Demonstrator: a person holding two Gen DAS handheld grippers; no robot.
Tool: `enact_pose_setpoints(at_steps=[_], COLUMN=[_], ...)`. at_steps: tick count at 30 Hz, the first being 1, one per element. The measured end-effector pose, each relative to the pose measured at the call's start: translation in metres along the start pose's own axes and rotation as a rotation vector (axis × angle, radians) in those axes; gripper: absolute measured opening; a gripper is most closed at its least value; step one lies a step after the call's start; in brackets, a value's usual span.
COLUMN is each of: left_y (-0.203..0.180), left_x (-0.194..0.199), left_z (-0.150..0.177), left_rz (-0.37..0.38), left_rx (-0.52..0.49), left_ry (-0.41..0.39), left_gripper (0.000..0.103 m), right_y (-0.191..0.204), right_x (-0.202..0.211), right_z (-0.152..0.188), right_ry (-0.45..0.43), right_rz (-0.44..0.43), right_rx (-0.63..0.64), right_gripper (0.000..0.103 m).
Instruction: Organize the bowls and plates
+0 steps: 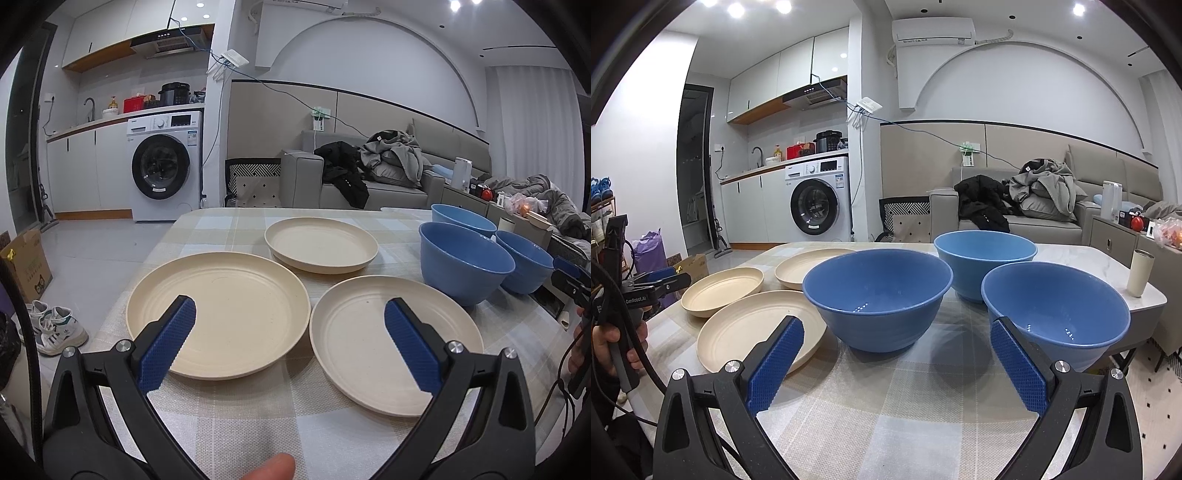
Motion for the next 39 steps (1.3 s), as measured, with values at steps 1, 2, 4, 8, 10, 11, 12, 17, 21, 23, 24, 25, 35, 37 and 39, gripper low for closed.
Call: enact_pose_setpoints(at_steps=[1,2,4,8,10,11,12,17,21,23,24,25,35,37,39], left_y=[0.001,0.001,0.000,0.007,0.006,0.008,0.008,0.009,0.009,0.010,0.010,0.010,0.010,0.011,0.010], left_x=[0.000,0.000,0.000,-0.002,-0.003,-0.002,-0.001,-0.001,-0.004,-0.001,-0.002,-0.002,-0.002,0.000,0.002], left_z=[0.001,0.000,0.000,-0.002,-0.002,-0.002,-0.001,-0.001,-0.002,-0.003,-0.003,-0.003,-0.004,-0.006,-0.008], left_rz=[0.000,0.000,0.000,-0.003,-0.003,-0.006,-0.007,-0.004,-0.012,-0.014,-0.013,-0.013,-0.011,-0.019,-0.025], left_rx=[-0.001,-0.001,0.001,0.004,0.003,0.006,0.008,0.007,0.003,0.001,0.002,0.000,0.018,0.015,0.010], left_ry=[0.000,0.000,-0.001,0.003,0.002,0.003,0.004,0.004,0.009,0.008,0.009,0.009,0.023,0.027,0.031], left_gripper=[0.102,0.102,0.102,0.102,0.102,0.102,0.102,0.102,0.102,0.102,0.102,0.102,0.102,0.102,0.102], right_y=[0.000,0.000,-0.001,-0.002,-0.003,-0.004,-0.004,-0.005,-0.006,-0.006,-0.006,-0.006,0.000,0.003,0.005], right_x=[-0.001,-0.001,-0.001,-0.002,-0.003,-0.003,-0.004,-0.005,-0.006,-0.006,-0.006,-0.006,-0.012,-0.014,-0.015], right_z=[0.000,0.000,0.001,0.000,0.000,0.000,0.000,0.000,-0.001,0.000,0.000,0.000,-0.003,-0.005,-0.008], right_ry=[0.000,0.000,0.004,0.009,0.009,0.010,0.012,0.015,0.017,0.019,0.020,0.021,0.052,0.057,0.062], right_rz=[0.000,-0.001,0.001,0.000,0.000,-0.001,-0.002,0.001,0.007,0.006,0.005,0.005,-0.010,-0.019,-0.023], right_rx=[-0.001,-0.001,-0.002,-0.005,-0.009,-0.012,-0.015,-0.012,-0.010,-0.011,-0.012,-0.012,-0.009,-0.009,-0.009], right_gripper=[0.103,0.103,0.103,0.103,0.103,0.103,0.103,0.103,0.103,0.103,0.103,0.103,0.103,0.103,0.103])
Point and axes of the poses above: each gripper's, at about its wrist camera, not at the fingertips, and x roughly against the way its jaws point, y to its left, z to its underside, the point moved 9 cm from there along -x, roughly the way its jaws point, and after that the axes turned 9 degrees about -z, right-handed, at the moved point
